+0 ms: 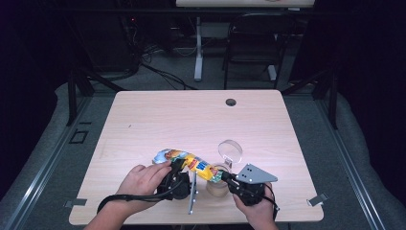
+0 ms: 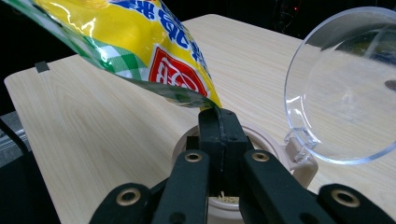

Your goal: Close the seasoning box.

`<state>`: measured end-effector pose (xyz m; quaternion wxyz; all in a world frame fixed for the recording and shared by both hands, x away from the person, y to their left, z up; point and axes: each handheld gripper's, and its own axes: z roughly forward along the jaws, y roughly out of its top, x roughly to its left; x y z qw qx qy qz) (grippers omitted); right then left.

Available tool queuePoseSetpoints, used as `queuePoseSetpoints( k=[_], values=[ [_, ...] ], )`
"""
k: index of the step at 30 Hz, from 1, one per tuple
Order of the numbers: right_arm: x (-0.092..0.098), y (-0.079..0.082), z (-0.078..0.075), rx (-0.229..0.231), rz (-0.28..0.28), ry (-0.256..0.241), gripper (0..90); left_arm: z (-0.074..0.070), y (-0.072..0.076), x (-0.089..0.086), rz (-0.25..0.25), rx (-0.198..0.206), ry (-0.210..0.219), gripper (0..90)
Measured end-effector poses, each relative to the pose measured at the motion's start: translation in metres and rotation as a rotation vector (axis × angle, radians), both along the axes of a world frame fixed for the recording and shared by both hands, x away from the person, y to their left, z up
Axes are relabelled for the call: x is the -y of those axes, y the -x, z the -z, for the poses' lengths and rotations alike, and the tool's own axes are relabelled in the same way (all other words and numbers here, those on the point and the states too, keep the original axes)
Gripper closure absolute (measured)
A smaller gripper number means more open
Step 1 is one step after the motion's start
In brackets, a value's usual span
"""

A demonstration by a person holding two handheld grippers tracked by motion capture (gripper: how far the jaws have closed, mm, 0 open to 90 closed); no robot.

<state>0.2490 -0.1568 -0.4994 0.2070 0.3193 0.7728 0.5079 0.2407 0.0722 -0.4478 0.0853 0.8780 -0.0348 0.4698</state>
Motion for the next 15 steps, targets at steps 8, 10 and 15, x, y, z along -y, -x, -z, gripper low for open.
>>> queuePoseSetpoints(
  k=[8, 10, 15],
  values=[
    [0.0003, 0.0003, -0.0003, 0.003, 0.003, -0.002, 90.0, 0.0029, 0.0006, -0.0028, -0.008, -0.013, 0.003, 85.0],
    [0.0002, 0.0004, -0.0006, 0.004, 0.004, -0.001, 90.0, 0.0040, 0.0008, -0.0038, -0.010, -0.014, 0.010, 84.9],
    [-0.0007, 0.0004, -0.0007, 0.008, 0.002, -0.007, 90.0, 0.0065, 0.0005, -0.0069, -0.014, -0.023, 0.038, 85.0]
  ],
)
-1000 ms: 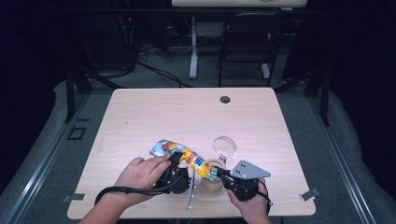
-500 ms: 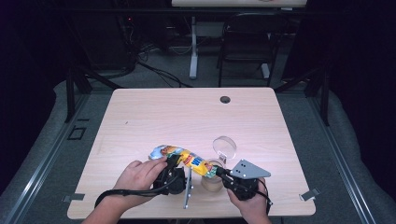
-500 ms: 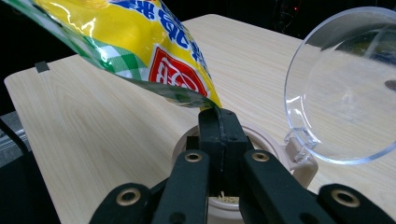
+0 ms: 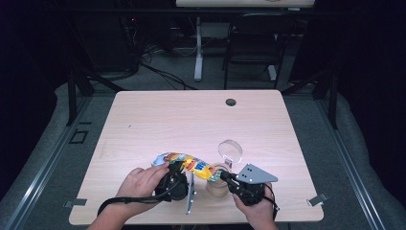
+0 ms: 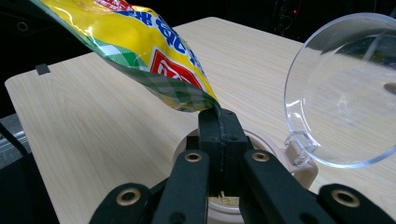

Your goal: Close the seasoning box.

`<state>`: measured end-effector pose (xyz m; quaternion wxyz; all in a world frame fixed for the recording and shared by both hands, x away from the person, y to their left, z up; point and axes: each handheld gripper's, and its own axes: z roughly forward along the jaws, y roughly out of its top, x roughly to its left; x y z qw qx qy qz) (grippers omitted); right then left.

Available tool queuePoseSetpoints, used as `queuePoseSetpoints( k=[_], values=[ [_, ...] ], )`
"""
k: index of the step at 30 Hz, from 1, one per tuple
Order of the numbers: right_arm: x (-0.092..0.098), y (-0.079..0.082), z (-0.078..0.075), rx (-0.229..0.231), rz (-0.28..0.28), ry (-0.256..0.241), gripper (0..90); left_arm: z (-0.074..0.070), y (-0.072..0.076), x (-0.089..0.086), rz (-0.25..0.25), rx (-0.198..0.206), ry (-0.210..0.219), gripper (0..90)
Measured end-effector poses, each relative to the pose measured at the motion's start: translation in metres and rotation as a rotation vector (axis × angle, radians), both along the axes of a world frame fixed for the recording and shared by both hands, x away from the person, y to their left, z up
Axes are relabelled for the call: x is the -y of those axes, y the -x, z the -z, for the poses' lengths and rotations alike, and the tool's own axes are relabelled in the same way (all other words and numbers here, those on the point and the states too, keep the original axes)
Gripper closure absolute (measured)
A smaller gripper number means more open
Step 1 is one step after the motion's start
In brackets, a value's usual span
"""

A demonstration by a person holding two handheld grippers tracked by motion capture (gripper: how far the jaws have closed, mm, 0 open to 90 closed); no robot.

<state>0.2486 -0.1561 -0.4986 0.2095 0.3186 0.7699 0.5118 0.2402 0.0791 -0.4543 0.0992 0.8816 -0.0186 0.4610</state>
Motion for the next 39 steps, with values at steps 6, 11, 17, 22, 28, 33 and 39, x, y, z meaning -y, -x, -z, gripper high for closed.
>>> queuePoseSetpoints(
  k=[6, 11, 17, 22, 28, 33, 39],
  values=[
    [0.000, 0.000, -0.001, 0.007, -0.002, 0.005, 90.0, 0.001, -0.001, -0.003, -0.004, -0.018, 0.027, 85.2],
    [0.000, 0.000, 0.000, 0.012, -0.005, 0.005, 90.0, 0.002, -0.001, -0.004, -0.006, -0.020, 0.032, 85.1],
    [-0.001, -0.001, 0.000, 0.008, -0.004, -0.013, 89.6, 0.003, -0.001, -0.007, -0.016, -0.050, 0.068, 85.4],
    [0.000, -0.002, 0.000, 0.006, -0.003, -0.035, 87.2, 0.004, -0.003, -0.010, -0.024, -0.067, 0.093, 85.6],
    [0.002, -0.004, 0.002, 0.001, 0.002, -0.060, 81.8, 0.009, -0.005, -0.013, -0.024, -0.093, 0.126, 85.7],
    [0.001, -0.004, 0.003, 0.008, 0.006, -0.064, 77.1, 0.012, -0.006, -0.018, -0.033, -0.133, 0.167, 85.9],
    [0.001, -0.005, 0.004, 0.009, 0.010, -0.064, 75.4, 0.016, -0.008, -0.022, -0.046, -0.164, 0.183, 86.1]
  ],
)
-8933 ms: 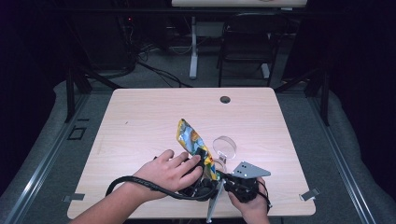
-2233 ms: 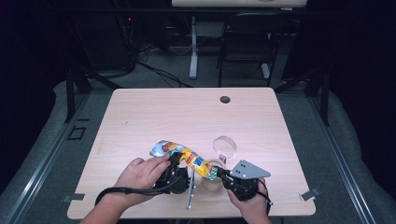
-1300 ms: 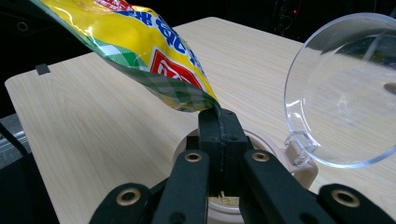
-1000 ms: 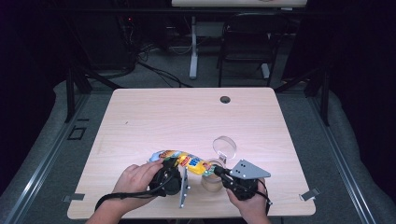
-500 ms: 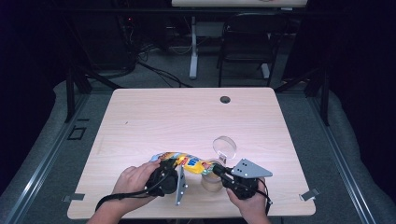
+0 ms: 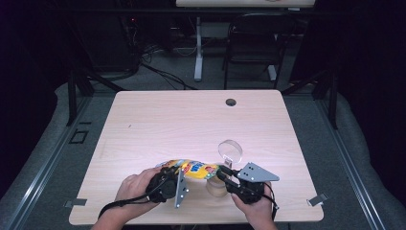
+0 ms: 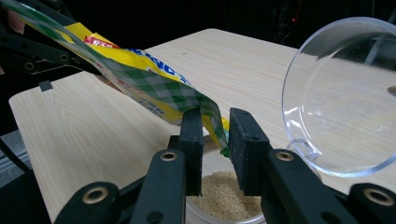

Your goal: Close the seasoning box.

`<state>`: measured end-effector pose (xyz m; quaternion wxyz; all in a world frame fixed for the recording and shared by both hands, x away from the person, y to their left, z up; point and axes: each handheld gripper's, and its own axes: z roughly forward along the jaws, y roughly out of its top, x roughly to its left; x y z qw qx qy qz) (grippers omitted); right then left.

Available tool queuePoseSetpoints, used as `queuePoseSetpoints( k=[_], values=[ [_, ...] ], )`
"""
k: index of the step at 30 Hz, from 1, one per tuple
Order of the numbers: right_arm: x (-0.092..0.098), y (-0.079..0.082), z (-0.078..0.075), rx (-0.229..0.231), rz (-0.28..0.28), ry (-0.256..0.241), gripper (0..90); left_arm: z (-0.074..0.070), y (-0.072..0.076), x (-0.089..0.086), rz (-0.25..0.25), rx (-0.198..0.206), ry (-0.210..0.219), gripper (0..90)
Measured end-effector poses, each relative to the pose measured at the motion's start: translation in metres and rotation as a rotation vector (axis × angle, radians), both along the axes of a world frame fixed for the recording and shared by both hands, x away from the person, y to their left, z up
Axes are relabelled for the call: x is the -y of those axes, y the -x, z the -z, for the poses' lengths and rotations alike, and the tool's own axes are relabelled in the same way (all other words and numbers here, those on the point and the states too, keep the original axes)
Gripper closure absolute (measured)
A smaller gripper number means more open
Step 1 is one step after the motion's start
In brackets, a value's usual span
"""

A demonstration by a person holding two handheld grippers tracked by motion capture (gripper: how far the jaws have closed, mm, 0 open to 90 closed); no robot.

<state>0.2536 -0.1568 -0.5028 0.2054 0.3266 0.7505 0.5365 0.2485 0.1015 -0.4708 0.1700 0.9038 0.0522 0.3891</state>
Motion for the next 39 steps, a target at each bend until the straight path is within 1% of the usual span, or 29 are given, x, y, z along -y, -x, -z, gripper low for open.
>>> queuePoseSetpoints(
  k=[6, 11, 12, 16, 21, 25, 26, 30, 33, 39],
  values=[
    [0.000, 0.000, 0.000, 0.003, 0.000, -0.003, 76.3, 0.004, -0.002, -0.004, -0.009, -0.024, 0.044, 86.1],
    [0.000, 0.000, -0.001, 0.004, -0.004, -0.018, 79.3, 0.010, -0.004, -0.006, -0.017, -0.037, 0.051, 85.7],
    [-0.001, 0.001, -0.001, 0.004, -0.005, -0.019, 79.3, 0.010, -0.005, -0.007, -0.019, -0.043, 0.045, 85.5],
    [-0.003, 0.001, -0.002, 0.012, -0.007, -0.025, 79.3, 0.015, -0.007, -0.009, -0.030, -0.074, 0.061, 85.1],
    [-0.003, 0.002, -0.003, 0.015, -0.014, -0.023, 79.6, 0.021, -0.010, -0.011, -0.043, -0.103, 0.094, 85.1],
    [-0.004, 0.003, -0.004, 0.020, -0.019, -0.016, 79.6, 0.026, -0.013, -0.012, -0.049, -0.126, 0.097, 85.1],
    [-0.005, 0.003, -0.004, 0.021, -0.018, -0.018, 79.6, 0.028, -0.013, -0.012, -0.052, -0.130, 0.106, 85.2],
    [-0.006, 0.003, -0.004, 0.021, -0.020, -0.012, 79.5, 0.029, -0.014, -0.014, -0.057, -0.145, 0.128, 86.0],
    [-0.005, 0.003, -0.004, 0.020, -0.020, -0.011, 79.4, 0.028, -0.015, -0.016, -0.059, -0.154, 0.137, 86.2],
    [-0.006, 0.003, -0.004, 0.021, -0.022, -0.014, 78.0, 0.029, -0.015, -0.018, -0.069, -0.171, 0.169, 86.5]
  ],
)
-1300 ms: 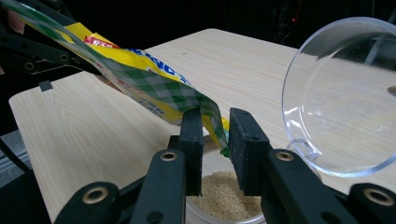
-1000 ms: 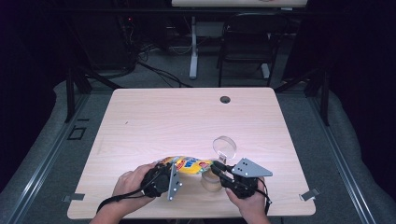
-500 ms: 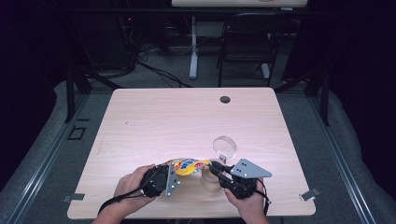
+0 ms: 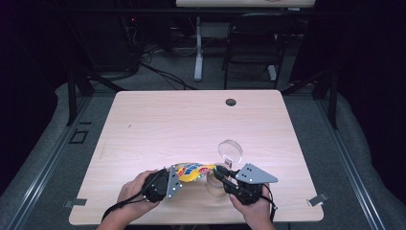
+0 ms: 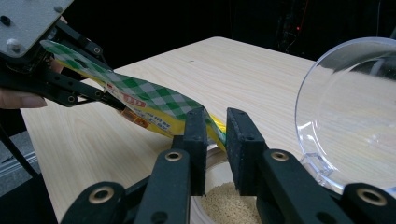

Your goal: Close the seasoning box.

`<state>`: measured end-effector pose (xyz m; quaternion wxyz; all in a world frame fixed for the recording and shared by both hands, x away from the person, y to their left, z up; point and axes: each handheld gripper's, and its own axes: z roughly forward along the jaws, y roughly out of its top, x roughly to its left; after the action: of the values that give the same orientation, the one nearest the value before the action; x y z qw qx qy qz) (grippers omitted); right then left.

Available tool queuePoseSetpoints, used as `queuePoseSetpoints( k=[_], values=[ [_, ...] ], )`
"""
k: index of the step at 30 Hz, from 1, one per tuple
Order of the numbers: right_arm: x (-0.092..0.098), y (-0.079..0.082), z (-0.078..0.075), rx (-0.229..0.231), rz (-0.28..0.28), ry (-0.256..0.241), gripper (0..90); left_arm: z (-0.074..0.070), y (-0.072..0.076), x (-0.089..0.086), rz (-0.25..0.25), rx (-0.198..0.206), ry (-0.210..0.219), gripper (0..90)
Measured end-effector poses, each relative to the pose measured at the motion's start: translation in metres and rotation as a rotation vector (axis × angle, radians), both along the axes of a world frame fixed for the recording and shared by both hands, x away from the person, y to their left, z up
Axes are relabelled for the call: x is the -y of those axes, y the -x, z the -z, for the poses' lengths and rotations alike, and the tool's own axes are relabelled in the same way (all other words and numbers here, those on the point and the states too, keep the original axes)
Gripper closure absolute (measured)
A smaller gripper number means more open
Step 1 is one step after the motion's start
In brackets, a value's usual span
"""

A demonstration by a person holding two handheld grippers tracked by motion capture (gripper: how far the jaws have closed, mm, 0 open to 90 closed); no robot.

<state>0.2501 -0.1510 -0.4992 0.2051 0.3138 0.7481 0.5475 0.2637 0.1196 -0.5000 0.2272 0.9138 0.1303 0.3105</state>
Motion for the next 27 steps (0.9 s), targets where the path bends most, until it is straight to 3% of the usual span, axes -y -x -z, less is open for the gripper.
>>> queuePoseSetpoints(
  k=[11, 18, 27],
  values=[
    [0.001, -0.002, 0.003, -0.007, 0.009, 0.019, 71.4, 0.000, -0.001, -0.002, -0.008, -0.014, 0.032, 86.6],
    [-0.001, -0.006, 0.010, -0.009, 0.029, 0.069, 59.9, 0.001, 0.000, -0.002, -0.003, -0.020, 0.033, 86.7],
    [0.002, -0.013, 0.017, -0.054, 0.045, 0.077, 54.6, 0.002, 0.000, -0.003, 0.005, -0.024, 0.038, 86.7]
  ],
)
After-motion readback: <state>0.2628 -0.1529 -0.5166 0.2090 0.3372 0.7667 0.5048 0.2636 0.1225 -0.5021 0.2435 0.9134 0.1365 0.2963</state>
